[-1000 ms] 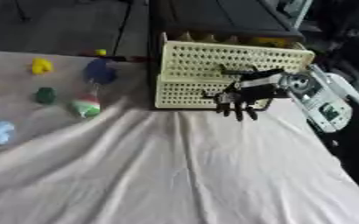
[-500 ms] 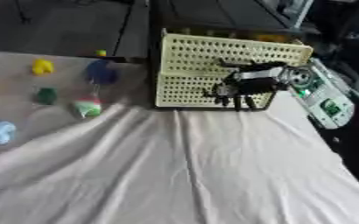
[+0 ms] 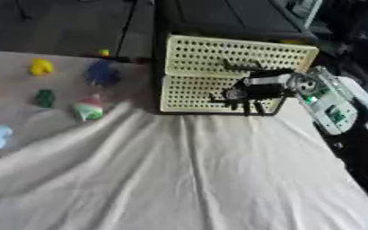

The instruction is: Pick up objects from table and place into drawer.

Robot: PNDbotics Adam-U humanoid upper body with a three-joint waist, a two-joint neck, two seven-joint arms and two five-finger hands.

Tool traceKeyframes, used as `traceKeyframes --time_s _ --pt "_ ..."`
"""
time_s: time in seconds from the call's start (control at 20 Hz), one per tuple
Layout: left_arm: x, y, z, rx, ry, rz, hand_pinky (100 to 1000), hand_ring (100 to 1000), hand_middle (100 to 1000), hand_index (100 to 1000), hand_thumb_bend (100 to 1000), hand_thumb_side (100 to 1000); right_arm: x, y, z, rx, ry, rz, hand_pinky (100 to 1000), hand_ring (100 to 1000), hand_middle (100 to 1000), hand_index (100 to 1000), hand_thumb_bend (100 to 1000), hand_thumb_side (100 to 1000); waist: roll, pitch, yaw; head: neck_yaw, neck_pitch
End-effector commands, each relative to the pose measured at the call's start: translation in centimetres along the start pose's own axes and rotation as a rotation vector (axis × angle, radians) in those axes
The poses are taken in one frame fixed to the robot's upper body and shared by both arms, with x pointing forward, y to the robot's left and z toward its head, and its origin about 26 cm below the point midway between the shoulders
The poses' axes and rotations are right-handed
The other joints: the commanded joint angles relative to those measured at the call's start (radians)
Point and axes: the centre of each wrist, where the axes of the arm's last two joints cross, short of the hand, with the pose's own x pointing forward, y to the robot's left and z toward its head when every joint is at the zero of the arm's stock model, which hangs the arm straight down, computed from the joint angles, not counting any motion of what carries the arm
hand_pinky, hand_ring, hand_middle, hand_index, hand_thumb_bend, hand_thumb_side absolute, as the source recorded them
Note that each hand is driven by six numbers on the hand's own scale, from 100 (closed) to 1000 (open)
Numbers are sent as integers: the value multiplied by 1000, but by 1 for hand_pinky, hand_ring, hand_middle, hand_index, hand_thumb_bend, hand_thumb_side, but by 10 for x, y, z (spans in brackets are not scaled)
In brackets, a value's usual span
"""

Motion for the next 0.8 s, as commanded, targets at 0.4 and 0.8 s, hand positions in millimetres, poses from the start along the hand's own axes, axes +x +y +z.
traceKeyframes --time_s 0.4,0.8 --pt "4 1 1 -3 -6 -4 577 687 690 960 100 989 11 -20 19 -17 -18 60 345 537 635 749 100 1000 8 -29 -9 3 -1" --pt "3 1 2 -13 0 -2 578 687 690 959 100 988 31 -31 35 -74 -52 110 345 537 635 748 100 1000 5 -39 -21 8 6"
